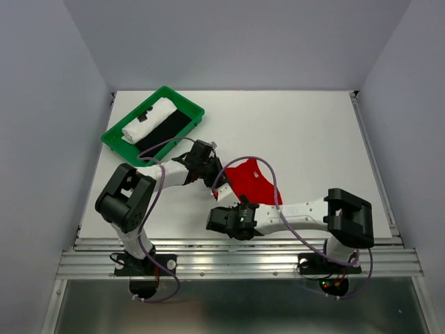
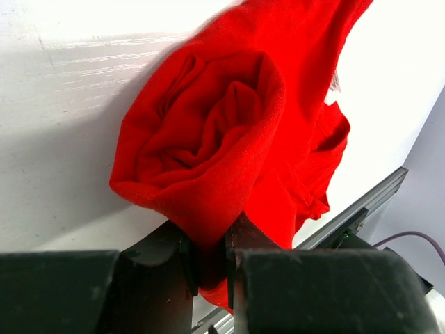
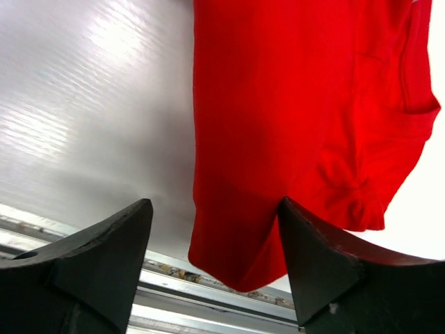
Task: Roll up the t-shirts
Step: Roll the T-shirt to the center of the board.
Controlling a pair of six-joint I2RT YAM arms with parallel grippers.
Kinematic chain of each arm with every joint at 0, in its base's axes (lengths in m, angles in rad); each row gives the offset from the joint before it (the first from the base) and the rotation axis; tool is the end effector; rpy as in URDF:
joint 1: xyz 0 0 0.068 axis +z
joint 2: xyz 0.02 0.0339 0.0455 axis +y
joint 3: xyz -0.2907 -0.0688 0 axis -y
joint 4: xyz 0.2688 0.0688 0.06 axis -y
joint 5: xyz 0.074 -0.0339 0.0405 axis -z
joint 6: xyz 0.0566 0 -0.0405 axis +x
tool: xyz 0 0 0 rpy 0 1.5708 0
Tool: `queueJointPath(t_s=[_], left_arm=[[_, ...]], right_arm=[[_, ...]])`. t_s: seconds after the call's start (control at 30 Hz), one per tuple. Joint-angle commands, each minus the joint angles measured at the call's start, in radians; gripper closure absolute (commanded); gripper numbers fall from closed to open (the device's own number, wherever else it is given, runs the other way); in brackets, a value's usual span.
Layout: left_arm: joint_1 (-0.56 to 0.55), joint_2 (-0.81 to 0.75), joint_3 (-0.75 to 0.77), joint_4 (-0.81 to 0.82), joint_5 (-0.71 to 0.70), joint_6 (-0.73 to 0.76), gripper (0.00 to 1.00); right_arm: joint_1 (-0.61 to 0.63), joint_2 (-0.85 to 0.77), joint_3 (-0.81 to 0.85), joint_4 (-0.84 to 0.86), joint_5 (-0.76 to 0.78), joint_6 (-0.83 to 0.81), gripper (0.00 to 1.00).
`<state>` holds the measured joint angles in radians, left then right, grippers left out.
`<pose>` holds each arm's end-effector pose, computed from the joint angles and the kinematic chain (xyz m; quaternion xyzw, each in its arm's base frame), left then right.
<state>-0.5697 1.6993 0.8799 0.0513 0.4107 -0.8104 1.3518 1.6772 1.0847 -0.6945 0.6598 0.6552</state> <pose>0.3037 -0.2214 0.1589 -0.0291 0.9042 -0.3882 0.1755 0.1079 0.3249 0.1882 -0.2766 0.8960 -0.0595 0.3424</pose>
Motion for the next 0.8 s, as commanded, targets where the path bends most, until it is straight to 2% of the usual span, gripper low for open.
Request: queueJointPath(t_s=[0.0,0.03,0.1,0.13,0.2,0.23,0.27,0.33,0.4,0.43,0.5,0.6,0.77], left_arm=[[-0.004,-0.032,0.045,-0.024,-0.009,0.010,1.00],[-0.004,-0.030,0.048,-0.028,-0.009,0.011,1.00],[-0.002,-0.032,0.048,-0.033,-0.012,0.016,1.00],[-0.004,-0.033,0.047,-0.033,-0.009,0.022,1.00],[-0.002,-0.039,0.045,-0.031,-0.001,0.028,1.00],[-0.004,-0.041,0.045,-0.031,0.005,0.039,1.00],[-0.004,-0.052,0.044,-0.030,0.026,0.046,1.00],[-0.004,-0.070,0.044,-0.037,0.039,0.059,0.89],[-0.002,-0.095,0.053,-0.050,0.034,0.080,0.76],[-0.002,-0.102,0.059,-0.086,0.031,0.086,0.59],[-0.002,-0.124,0.073,-0.113,0.016,0.103,0.41],[0.005,-0.154,0.086,-0.166,0.001,0.117,0.36],[0.016,-0.214,0.122,-0.234,-0.035,0.142,0.36]], right_arm=[[0.007,0.047,0.006,-0.005,0.044,0.038,0.27],[0.007,0.062,-0.003,0.006,0.046,0.046,0.37],[0.007,0.072,-0.017,0.015,0.057,0.066,0.48],[0.007,0.078,-0.019,0.024,0.066,0.072,0.63],[0.007,0.076,-0.022,0.036,0.067,0.070,0.77],[0.007,0.064,-0.023,0.046,0.054,0.061,0.88],[0.007,0.055,-0.023,0.065,0.047,0.057,0.92],[0.007,0.020,-0.049,0.105,0.003,0.035,0.99],[-0.017,-0.052,-0.078,0.180,-0.037,0.018,0.99],[-0.029,-0.077,-0.094,0.205,-0.092,0.014,0.99],[-0.075,-0.153,-0.147,0.283,-0.184,0.011,0.99],[-0.140,-0.264,-0.235,0.406,-0.320,0.015,0.99],[-0.230,-0.372,-0.319,0.506,-0.451,0.047,0.99]])
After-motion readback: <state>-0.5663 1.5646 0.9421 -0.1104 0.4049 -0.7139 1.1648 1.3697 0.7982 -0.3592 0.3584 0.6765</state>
